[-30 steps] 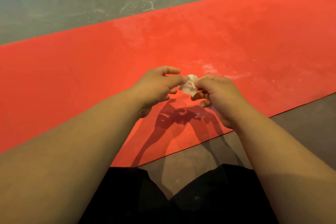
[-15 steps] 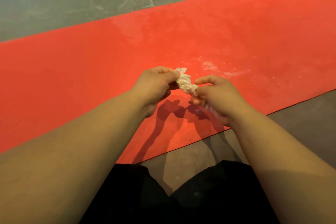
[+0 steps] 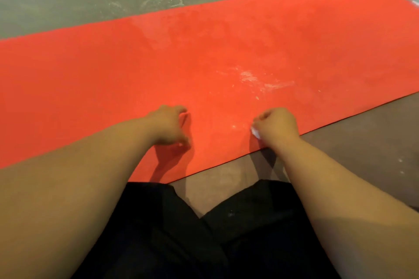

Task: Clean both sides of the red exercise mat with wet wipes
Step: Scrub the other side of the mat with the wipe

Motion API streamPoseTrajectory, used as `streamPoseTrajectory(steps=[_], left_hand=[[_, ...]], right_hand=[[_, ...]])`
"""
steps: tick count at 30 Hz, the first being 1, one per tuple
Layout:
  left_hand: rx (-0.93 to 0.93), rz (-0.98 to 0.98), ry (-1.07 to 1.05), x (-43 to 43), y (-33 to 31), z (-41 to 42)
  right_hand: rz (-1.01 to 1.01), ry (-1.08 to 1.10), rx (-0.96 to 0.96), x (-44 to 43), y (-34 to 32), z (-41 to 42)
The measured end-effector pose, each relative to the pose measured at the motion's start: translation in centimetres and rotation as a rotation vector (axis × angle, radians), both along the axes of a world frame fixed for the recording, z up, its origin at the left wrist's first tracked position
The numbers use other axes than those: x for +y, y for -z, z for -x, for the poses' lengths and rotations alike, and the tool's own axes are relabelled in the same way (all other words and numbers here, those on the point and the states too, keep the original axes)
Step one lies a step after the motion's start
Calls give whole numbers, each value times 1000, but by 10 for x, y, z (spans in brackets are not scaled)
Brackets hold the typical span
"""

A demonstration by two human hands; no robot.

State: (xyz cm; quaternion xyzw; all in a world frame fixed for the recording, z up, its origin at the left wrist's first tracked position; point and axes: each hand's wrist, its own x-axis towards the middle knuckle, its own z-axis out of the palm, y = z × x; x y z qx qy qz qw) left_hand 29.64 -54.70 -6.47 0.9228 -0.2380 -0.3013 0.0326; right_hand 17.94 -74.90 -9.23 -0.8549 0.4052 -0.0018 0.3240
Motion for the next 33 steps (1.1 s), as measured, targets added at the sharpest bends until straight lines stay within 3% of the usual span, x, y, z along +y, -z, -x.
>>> streamPoseTrajectory(steps=[3, 7, 10, 12, 15, 17, 19, 23, 24, 30, 33], left_hand=[[79, -268, 82, 12, 13, 3], [77, -298, 158, 12, 16, -1], [90, -359, 214, 15, 13, -5], [79, -403, 271, 19, 11, -7], [53, -438, 320, 21, 13, -8], [39, -455, 327, 19, 15, -8], [38, -470, 324, 15, 15, -7], [29, -489, 334, 11, 14, -9], [30, -488, 334, 11, 14, -9], [1, -470, 356, 15, 16, -12], [-12, -482, 374, 11, 15, -13]], right_hand=[[12, -102, 113, 23, 10, 8], [-33, -402, -25, 80, 7, 16], [3, -573, 45, 77, 4, 18], [40, -467, 110, 48, 4, 13], [80, -40, 67, 0, 8, 14], [125, 80, 46, 1, 13, 13], [157, -73, 21, 32, 17, 8], [150, -630, 27, 96, 15, 6], [166, -668, 43, 92, 13, 6], [286, -190, 186, -19, 1, 6], [294, -126, 212, -35, -3, 11]])
